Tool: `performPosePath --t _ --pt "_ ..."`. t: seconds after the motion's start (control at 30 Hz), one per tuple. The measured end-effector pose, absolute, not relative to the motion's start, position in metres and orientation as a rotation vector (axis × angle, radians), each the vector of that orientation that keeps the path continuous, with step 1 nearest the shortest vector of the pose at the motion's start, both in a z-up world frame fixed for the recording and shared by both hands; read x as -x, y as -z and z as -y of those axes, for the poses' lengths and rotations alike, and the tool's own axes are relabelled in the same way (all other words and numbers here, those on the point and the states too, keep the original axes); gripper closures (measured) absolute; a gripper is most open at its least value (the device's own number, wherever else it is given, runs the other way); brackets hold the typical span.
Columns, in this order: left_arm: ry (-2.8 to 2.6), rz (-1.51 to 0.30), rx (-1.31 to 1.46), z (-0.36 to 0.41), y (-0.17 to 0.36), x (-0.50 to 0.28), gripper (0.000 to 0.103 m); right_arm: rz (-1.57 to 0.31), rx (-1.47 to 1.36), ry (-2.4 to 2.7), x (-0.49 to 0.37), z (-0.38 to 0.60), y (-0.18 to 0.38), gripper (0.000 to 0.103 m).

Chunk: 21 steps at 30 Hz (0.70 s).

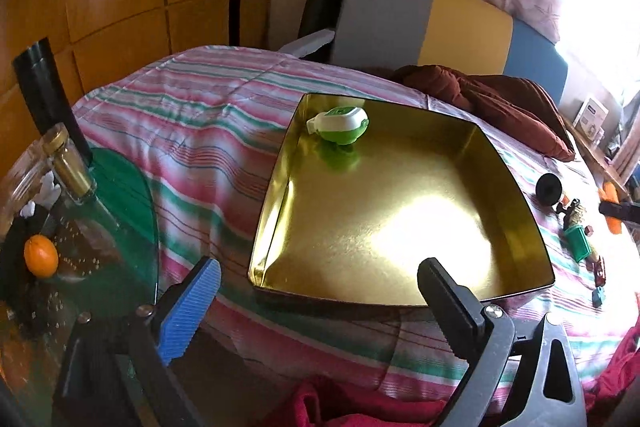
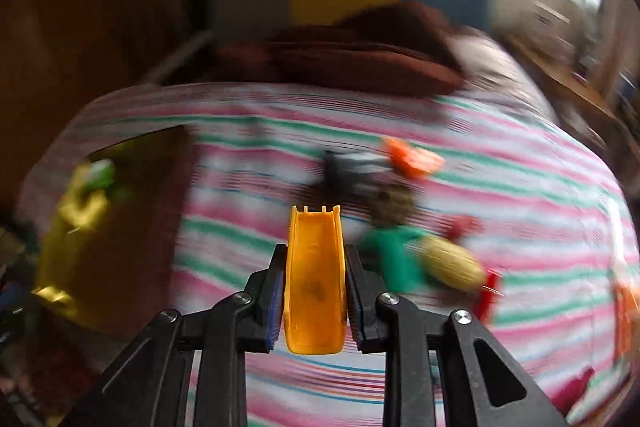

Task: Organize rigid objects
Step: 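Lift the yellow box with the right tool and release it in the tray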

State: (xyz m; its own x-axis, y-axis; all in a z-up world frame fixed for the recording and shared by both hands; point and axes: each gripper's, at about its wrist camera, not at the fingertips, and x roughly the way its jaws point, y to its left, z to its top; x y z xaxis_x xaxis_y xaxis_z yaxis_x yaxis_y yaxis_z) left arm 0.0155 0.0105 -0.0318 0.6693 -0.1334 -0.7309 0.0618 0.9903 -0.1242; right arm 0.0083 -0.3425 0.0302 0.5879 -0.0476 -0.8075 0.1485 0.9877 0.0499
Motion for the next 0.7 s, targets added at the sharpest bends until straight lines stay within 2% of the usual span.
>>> performPosePath --t 0.2,0.37,0.5,0.67,0.7 --pt "0.099 -0.842 0.126 -0.023 0.034 -0.013 0.003 -1.015 -0.111 -0.191 -0.060 0.240 -0.021 0.078" --pt "0.077 -0.838 0.134 -0.032 0.036 -0.012 0.003 -1.133 -0.106 -0.320 -0.103 0.163 0.008 0.078" --pt "0.066 -0.854 0.156 -0.038 0.040 -0.014 0.003 -1.207 -0.135 -0.328 -0.141 0.128 0.036 0.078" --pt "0.078 -0.869 0.189 -0.044 0.042 -0.016 0.003 -1.239 -0.303 -0.300 -0.189 0.108 0.056 0.077" --pt "0.083 -0.872 0.190 -0.044 0.043 -0.017 0.003 -1.241 -0.340 -0.301 -0.192 0.108 0.058 0.074"
